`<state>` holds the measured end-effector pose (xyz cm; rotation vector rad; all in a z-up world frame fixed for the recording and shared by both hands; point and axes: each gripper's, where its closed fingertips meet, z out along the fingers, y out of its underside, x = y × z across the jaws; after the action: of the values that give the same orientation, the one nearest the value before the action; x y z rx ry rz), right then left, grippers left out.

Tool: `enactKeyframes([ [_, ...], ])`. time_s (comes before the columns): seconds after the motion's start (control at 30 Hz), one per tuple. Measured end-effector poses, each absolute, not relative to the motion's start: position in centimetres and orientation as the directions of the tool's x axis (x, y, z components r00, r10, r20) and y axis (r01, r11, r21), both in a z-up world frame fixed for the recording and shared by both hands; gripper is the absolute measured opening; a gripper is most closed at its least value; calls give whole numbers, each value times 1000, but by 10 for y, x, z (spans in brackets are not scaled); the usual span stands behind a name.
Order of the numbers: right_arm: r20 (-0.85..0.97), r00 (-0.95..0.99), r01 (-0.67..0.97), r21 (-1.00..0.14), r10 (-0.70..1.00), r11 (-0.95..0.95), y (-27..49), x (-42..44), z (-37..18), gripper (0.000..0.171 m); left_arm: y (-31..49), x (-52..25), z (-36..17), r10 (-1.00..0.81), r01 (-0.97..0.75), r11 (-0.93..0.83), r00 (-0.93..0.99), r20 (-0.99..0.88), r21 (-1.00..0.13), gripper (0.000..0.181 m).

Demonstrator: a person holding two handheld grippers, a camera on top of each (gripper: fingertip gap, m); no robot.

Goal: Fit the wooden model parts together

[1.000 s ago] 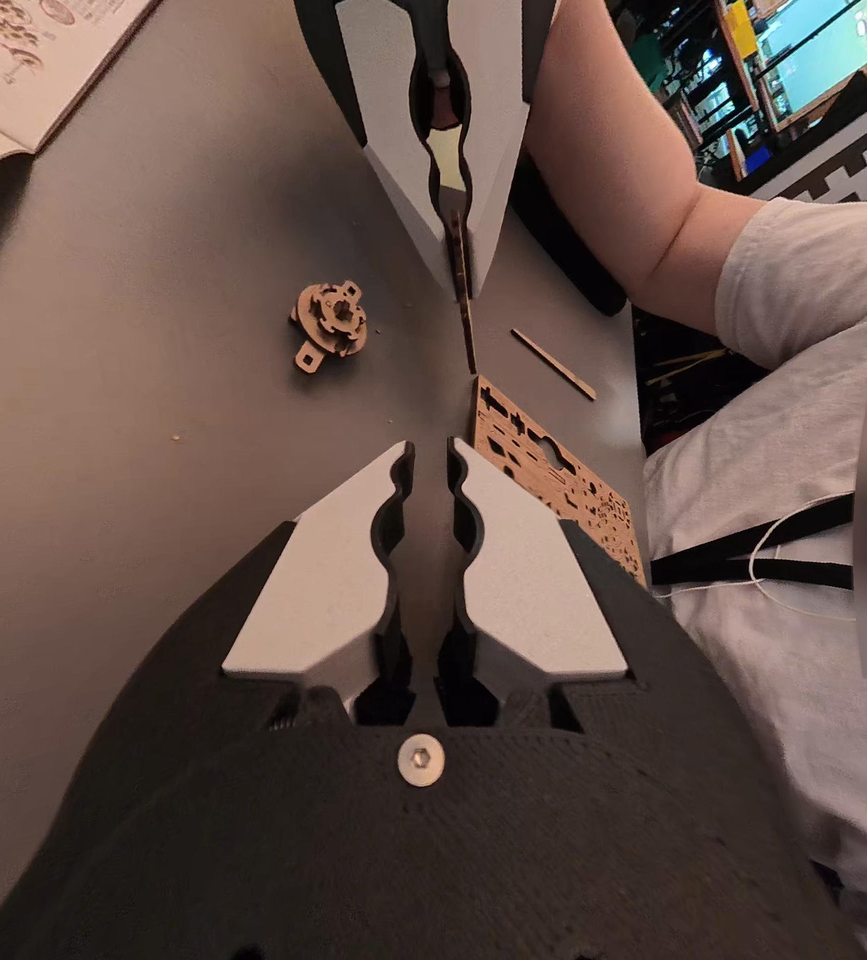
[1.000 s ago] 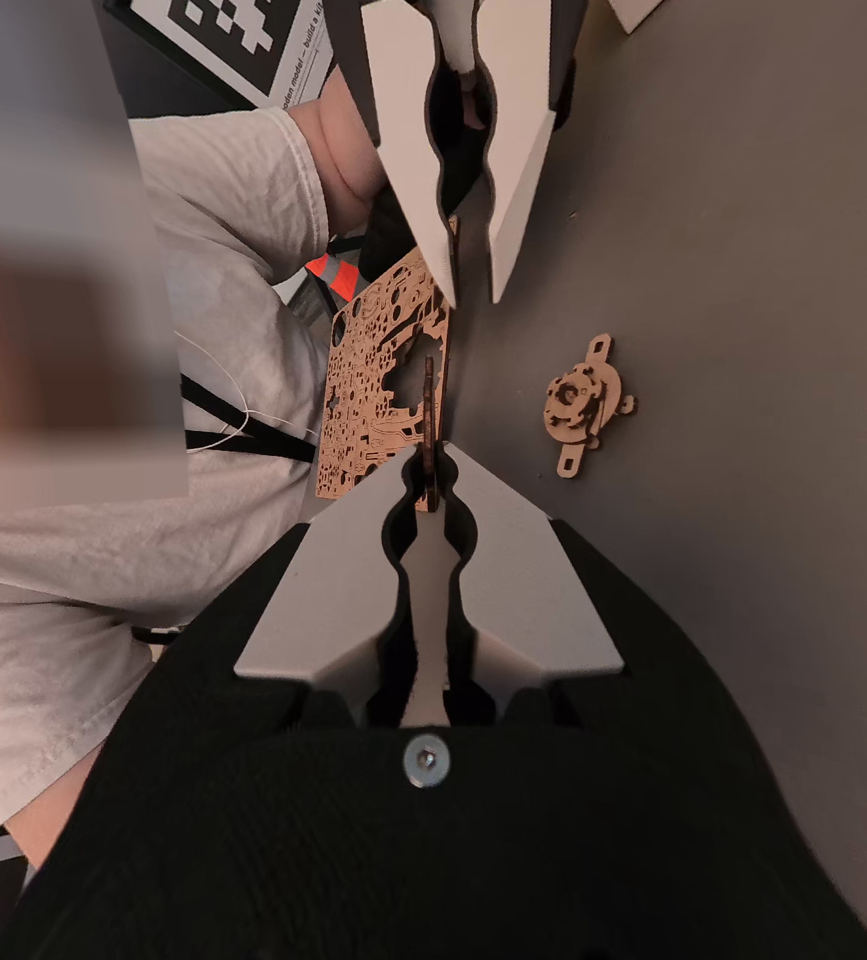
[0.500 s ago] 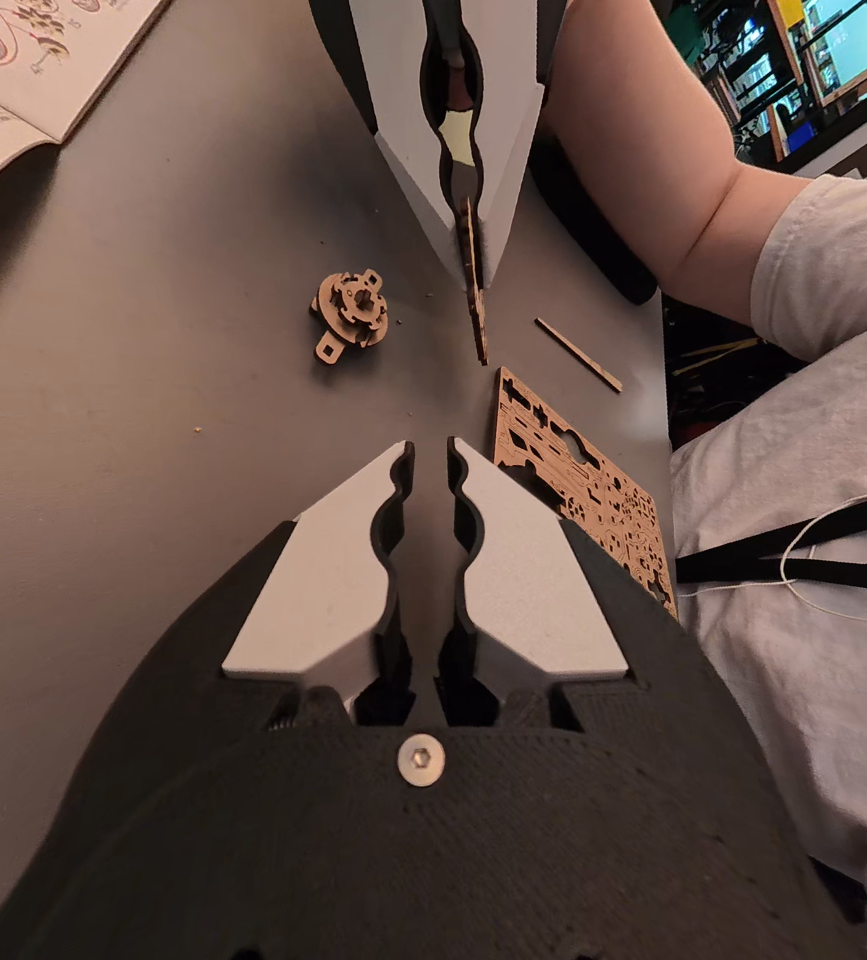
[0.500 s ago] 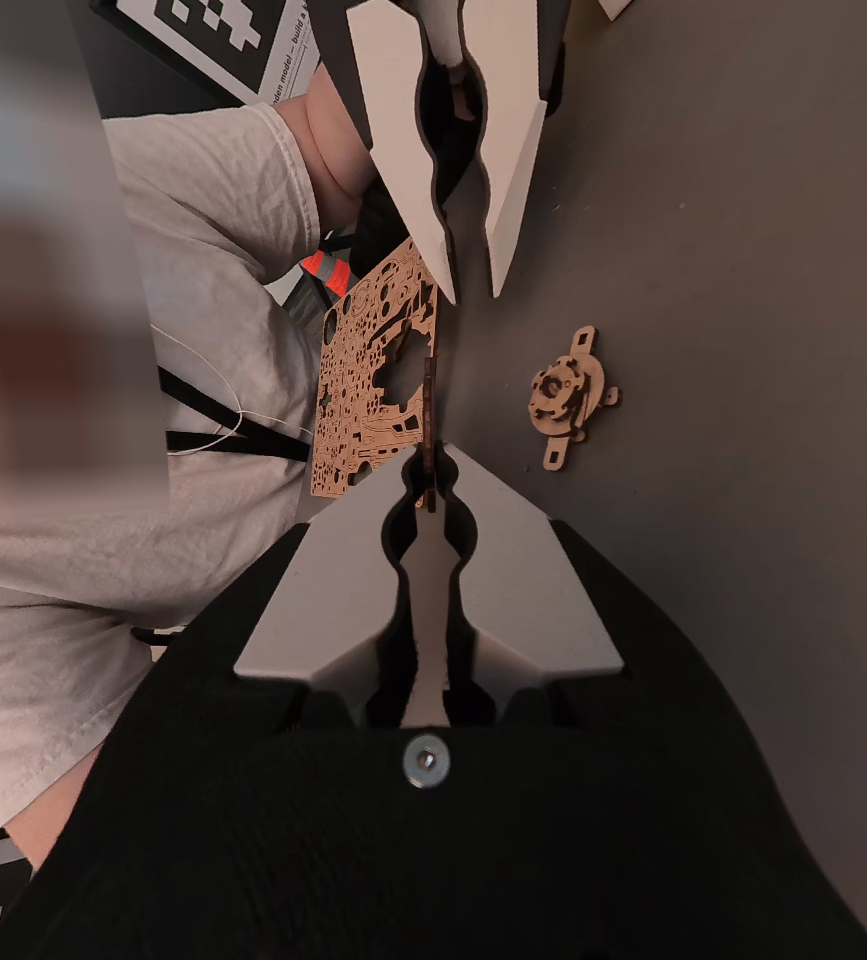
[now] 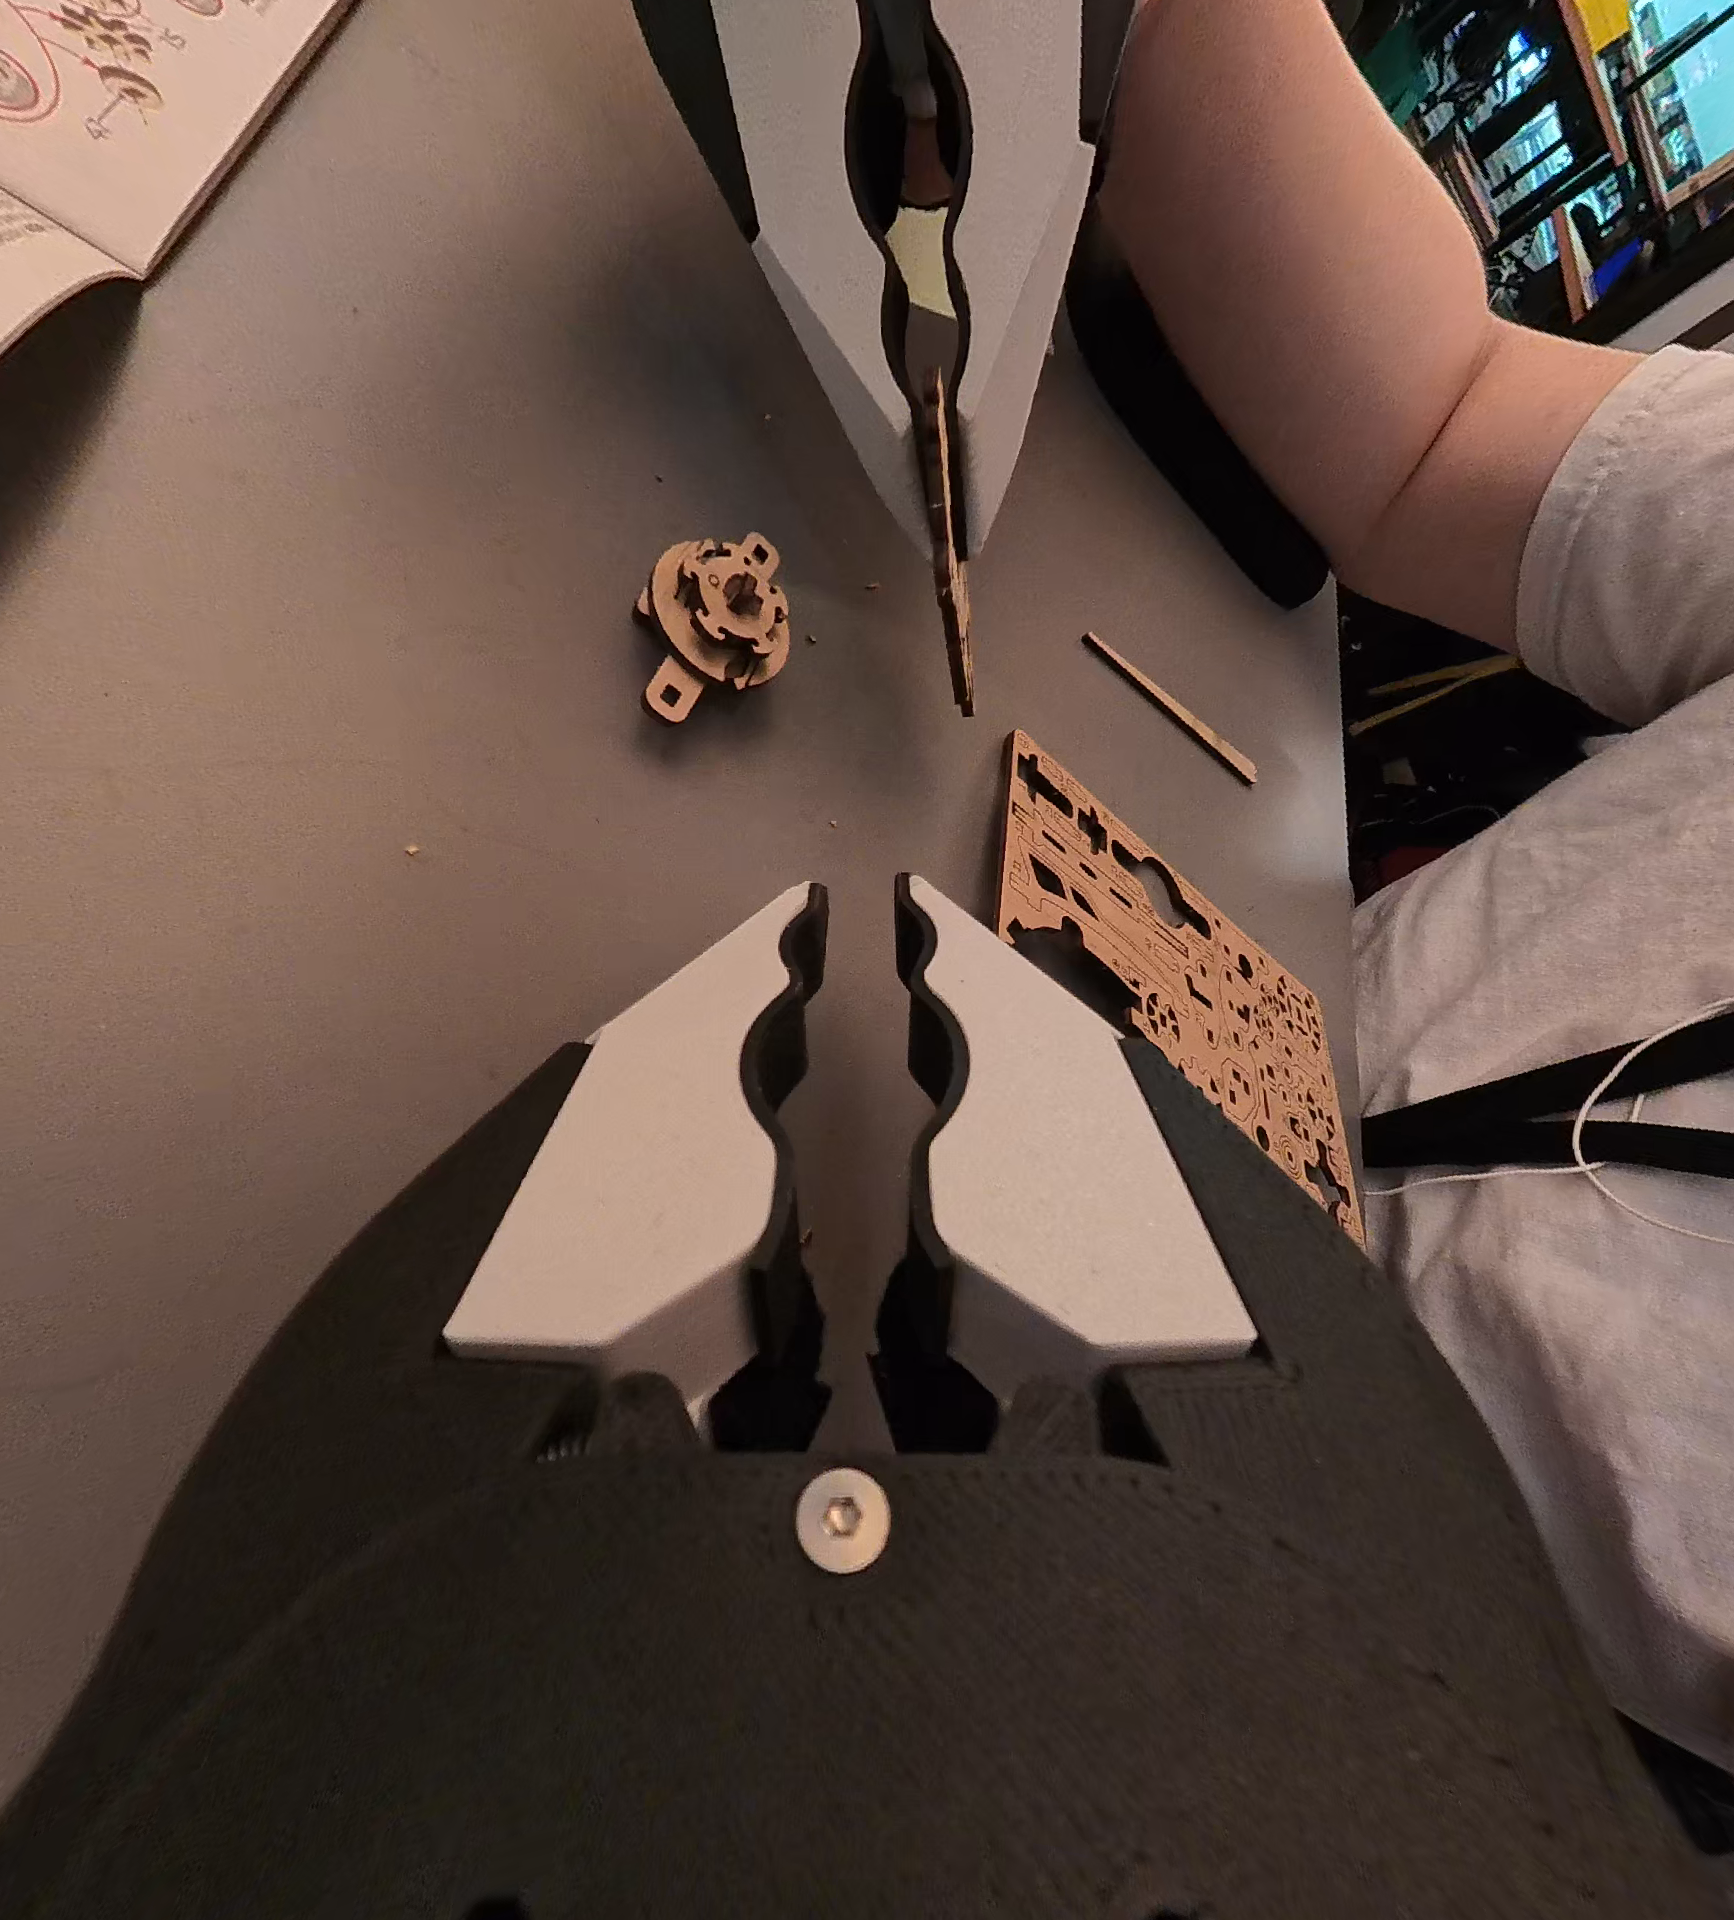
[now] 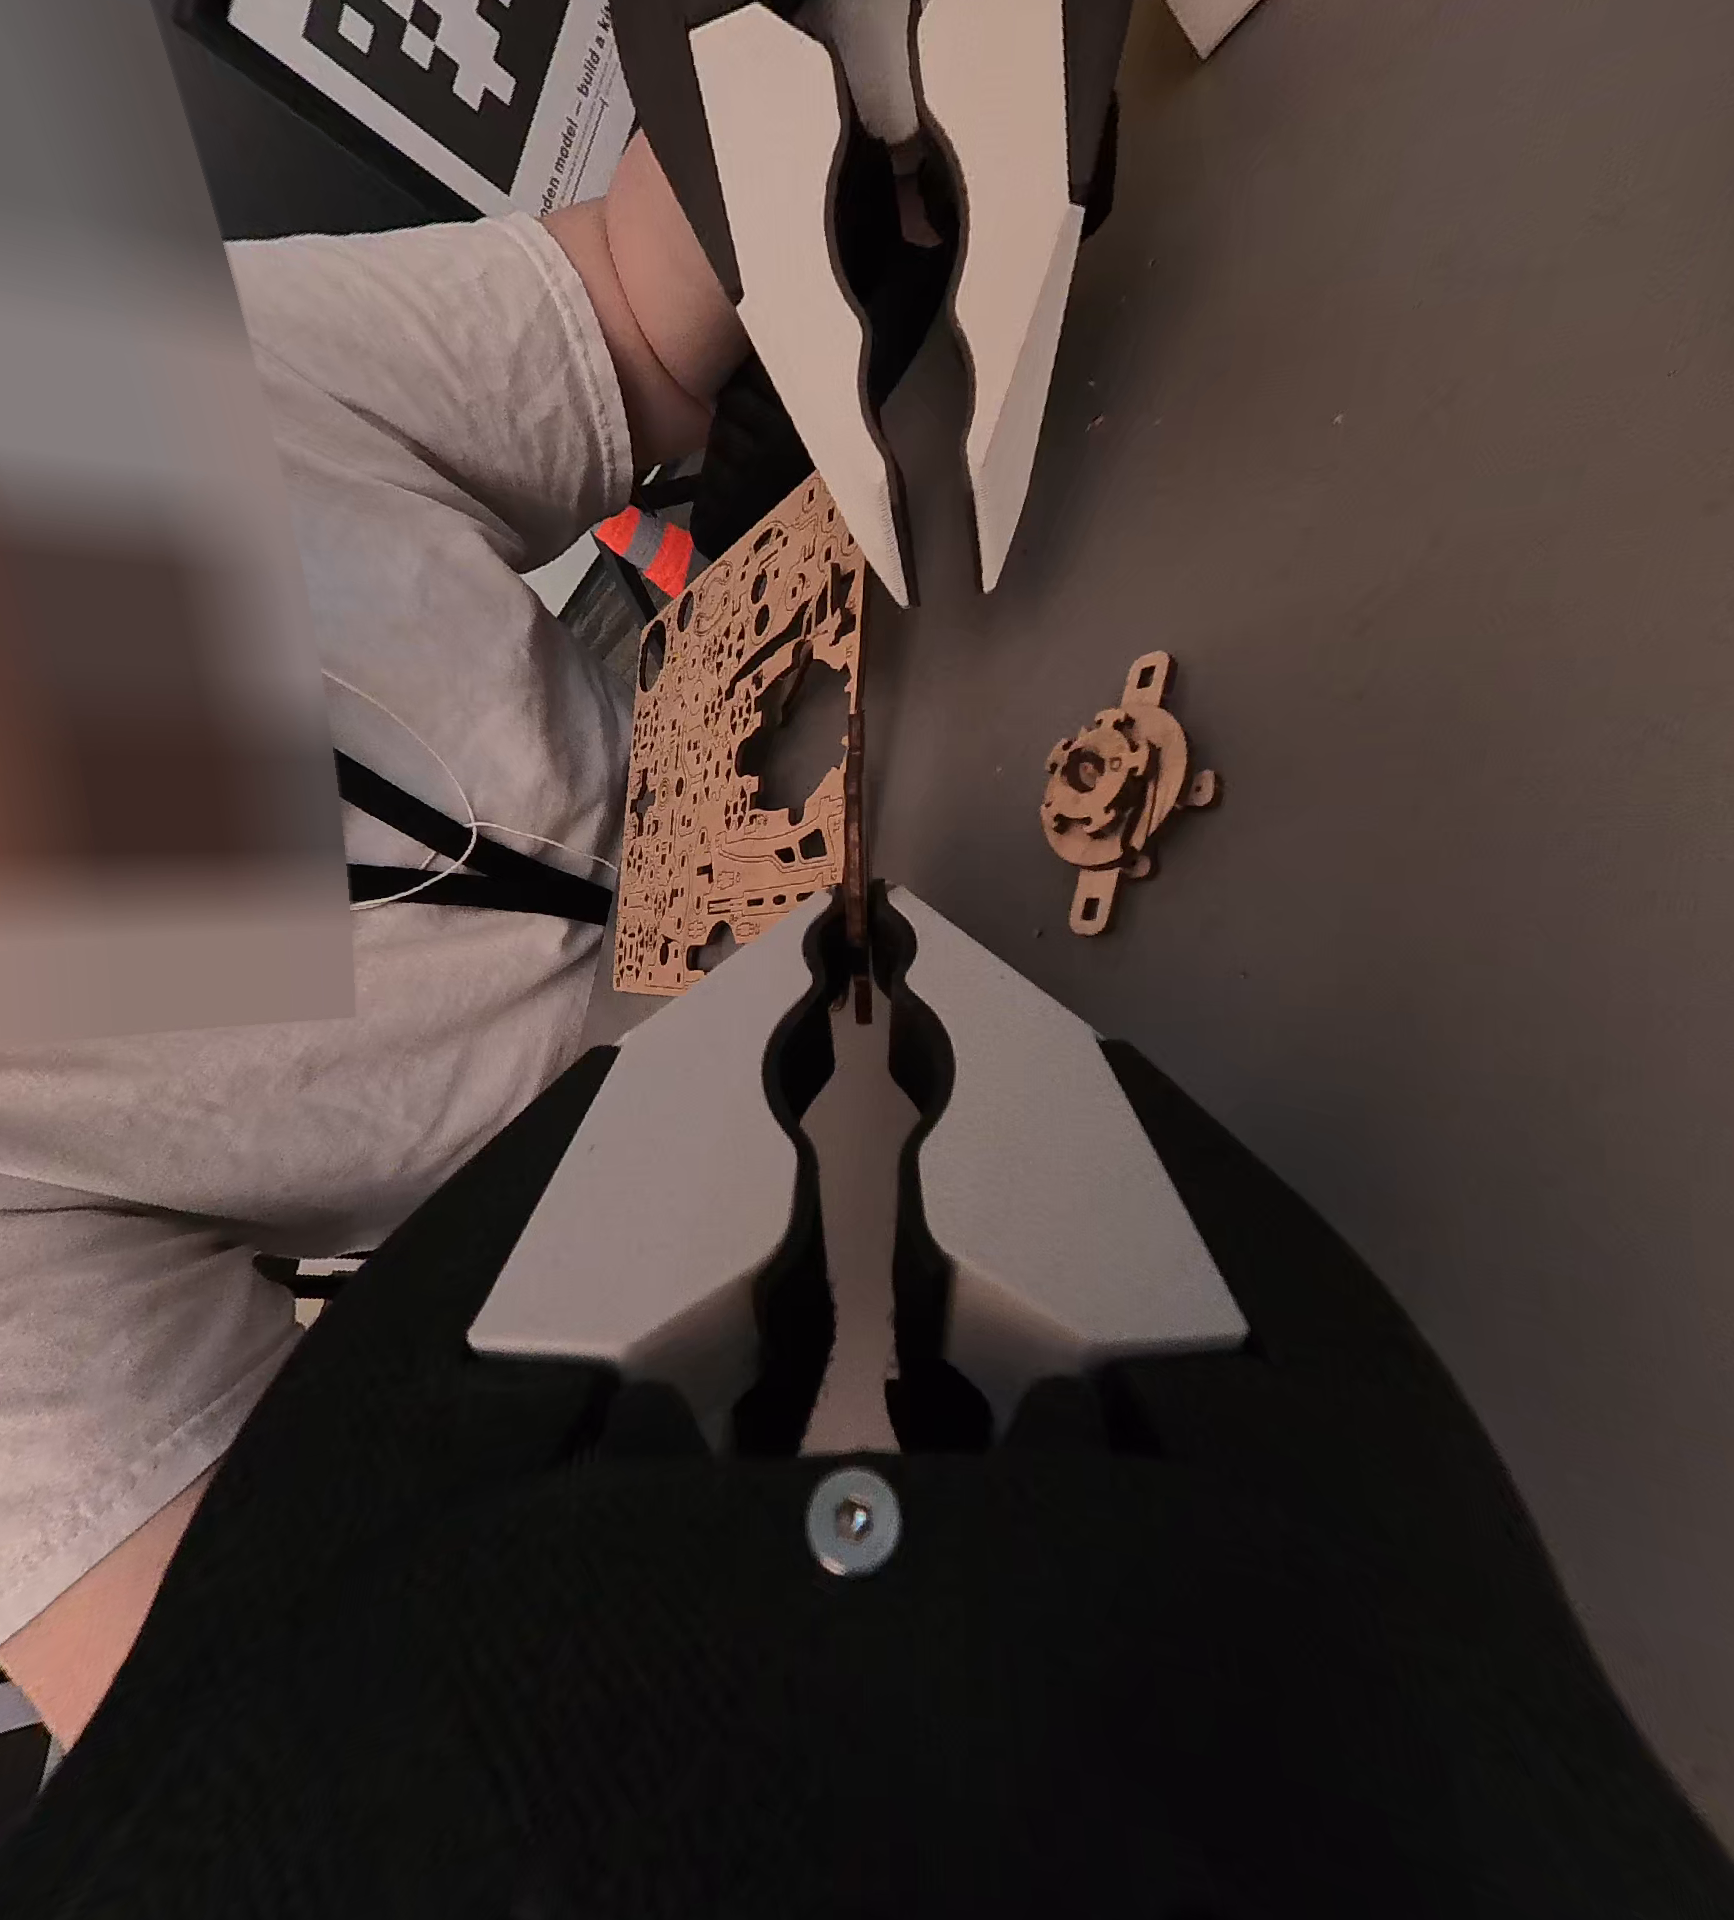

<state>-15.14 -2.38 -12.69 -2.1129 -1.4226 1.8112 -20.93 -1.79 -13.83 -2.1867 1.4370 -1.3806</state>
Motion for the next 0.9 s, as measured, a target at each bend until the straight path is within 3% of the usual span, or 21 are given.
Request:
enactKeyframes([
  [0.2, -773, -100, 579, -557, 627, -595, -23, -161, -119, 1, -21, -205, -133, -795, -616, -515, 84, 600, -596, 15],
  [0.3, -759, -112, 584, -572, 641, -576, -28, -169, -115, 0, -22, -200, -126, -794, -591, -526, 83, 603, -612, 31],
  [0.37, -758, -118, 583, -576, 642, -573, -30, -174, -113, 1, -25, -197, -118, -788, -575, -530, 61, 613, -624, 33],
  [0.6, -747, -119, 569, -591, 655, -571, -34, -190, -107, 1, -38, -191, -109, -740, -559, -561, 9, 672, -610, 23],
  [0.73, -743, -128, 561, -601, 658, -569, -35, -194, -104, 1, -39, -192, -106, -723, -556, -571, -7, 691, -604, 2],
  [0.9, -725, -127, 506, -635, 677, -584, -23, -190, -99, 7, -36, -195, -105, -704, -546, -594, -2, 711, -590, 0],
])
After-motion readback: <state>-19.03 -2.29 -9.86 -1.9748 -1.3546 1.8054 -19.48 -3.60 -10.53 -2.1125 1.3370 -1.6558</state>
